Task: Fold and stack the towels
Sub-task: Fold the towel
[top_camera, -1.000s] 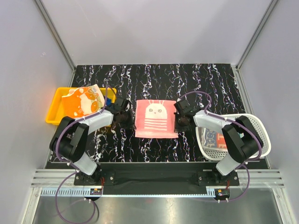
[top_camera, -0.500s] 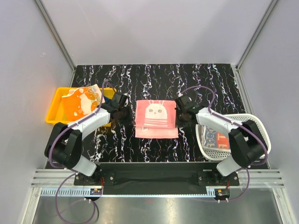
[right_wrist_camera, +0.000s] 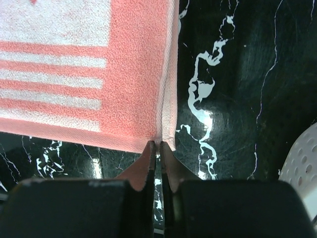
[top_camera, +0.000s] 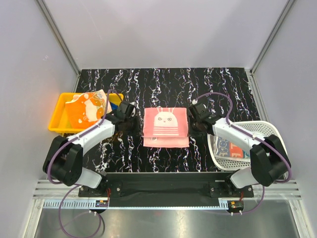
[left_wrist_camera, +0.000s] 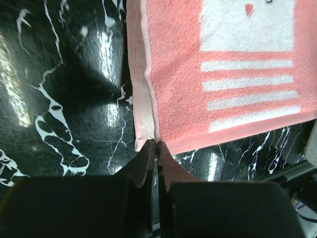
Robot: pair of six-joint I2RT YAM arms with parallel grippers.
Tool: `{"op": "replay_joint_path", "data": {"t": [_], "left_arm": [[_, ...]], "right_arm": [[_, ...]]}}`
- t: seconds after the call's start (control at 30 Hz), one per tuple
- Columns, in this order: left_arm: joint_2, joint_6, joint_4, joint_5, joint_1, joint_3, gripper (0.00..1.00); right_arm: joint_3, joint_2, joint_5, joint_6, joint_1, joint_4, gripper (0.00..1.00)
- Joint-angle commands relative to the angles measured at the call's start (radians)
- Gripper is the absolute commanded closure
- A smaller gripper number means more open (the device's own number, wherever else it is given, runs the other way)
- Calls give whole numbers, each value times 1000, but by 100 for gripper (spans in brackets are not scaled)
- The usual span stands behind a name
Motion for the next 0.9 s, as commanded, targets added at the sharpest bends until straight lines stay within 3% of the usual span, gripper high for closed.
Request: {"op": "replay_joint_path", "data": {"t": [0.0, 0.43, 0.87], "left_arm": [[-34, -6, 34, -9, -13, -39, 100], [48, -30, 125, -11, -49, -116, 100], [-38, 13, -52, -54, -48, 88, 100]], "right_arm": [[-29, -40, 23, 15, 10, -8, 100], [-121, 55, -19, 29, 14, 99, 100], [77, -29, 90, -28, 13, -85, 100]]}}
